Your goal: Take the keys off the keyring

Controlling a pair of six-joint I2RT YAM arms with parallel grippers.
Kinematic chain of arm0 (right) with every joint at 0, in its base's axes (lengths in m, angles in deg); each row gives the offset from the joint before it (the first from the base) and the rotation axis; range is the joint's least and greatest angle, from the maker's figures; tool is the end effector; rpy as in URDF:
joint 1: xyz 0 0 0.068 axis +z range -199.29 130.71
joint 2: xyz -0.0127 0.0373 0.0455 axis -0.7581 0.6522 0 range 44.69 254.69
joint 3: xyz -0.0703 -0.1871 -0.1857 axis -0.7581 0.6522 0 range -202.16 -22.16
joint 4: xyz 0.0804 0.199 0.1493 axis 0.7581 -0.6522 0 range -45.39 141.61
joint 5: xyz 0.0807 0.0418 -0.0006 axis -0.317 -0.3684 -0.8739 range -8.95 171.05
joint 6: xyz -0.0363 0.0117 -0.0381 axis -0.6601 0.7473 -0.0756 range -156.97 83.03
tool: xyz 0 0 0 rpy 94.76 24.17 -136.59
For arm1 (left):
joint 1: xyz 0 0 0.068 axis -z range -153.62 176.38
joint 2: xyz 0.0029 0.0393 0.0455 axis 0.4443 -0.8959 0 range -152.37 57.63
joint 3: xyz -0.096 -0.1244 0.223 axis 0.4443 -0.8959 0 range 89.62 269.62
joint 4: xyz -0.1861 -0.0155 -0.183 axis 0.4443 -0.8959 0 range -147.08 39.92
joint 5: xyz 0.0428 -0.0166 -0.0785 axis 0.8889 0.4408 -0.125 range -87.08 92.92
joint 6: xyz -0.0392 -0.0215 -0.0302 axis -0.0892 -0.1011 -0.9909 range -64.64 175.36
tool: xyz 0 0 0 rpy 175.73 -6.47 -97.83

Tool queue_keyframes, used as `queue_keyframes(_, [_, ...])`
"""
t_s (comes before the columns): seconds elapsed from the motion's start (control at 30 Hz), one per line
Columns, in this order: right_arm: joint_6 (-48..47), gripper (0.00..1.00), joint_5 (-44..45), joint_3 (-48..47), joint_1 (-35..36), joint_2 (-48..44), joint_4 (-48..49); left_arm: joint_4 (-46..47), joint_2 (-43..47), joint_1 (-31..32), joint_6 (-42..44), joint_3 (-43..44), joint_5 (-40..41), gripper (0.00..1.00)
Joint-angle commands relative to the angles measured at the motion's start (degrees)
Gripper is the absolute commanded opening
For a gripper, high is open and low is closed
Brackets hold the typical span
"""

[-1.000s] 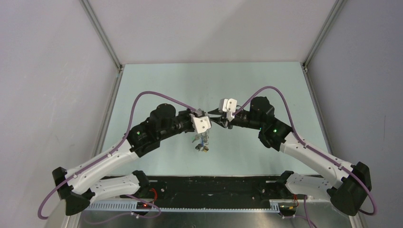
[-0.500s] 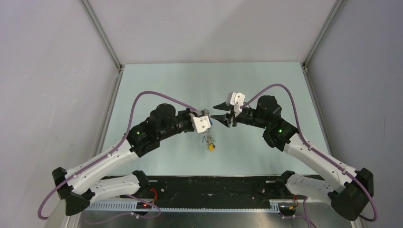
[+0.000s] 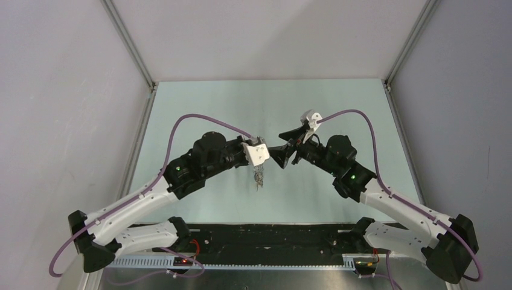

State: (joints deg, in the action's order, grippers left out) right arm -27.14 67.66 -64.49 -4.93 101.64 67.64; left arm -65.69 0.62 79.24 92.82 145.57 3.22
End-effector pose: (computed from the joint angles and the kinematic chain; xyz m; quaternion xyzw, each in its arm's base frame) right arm 0.1634 0.1715 0.3337 -0.2855 0.6376 0.3963 0.5957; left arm 0.1375 -0.1812 0.3589 0.5677 0.5668 -0.0780 0.5919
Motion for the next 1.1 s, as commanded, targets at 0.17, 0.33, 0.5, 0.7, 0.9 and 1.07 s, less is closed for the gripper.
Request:
queue_keyframes(0.17, [7.01,0.8,13.31,0.22,6.09,0.63,4.32,-2.09,-3.3,4.58,-2.28,6.92,12.45,0.0])
queue_keyframes(0.33, [7.91,0.78,15.17,1.68,7.07,2.01,6.62,-11.3,-7.15,5.4,-5.94,13.78,19.02,0.0])
queue_keyframes(0.5, [7.01,0.75,15.9,2.2,8.45,4.05,7.63,-20.76,-10.57,5.41,-11.89,21.13,20.92,0.0])
queue_keyframes(0.7, [4.94,0.75,17.39,3.83,12.33,6.35,11.49,-28.66,-13.19,5.41,-16.68,26.87,21.32,0.0])
queue_keyframes(0.9, [3.94,0.75,17.27,4.84,13.75,7.45,14.92,-31.16,-14.43,5.41,-18.79,29.21,21.77,0.0])
queue_keyframes(1.07, [2.76,0.61,18.41,4.8,14.13,8.26,14.69,-32.73,-14.84,5.41,-20.16,30.78,20.93,0.0])
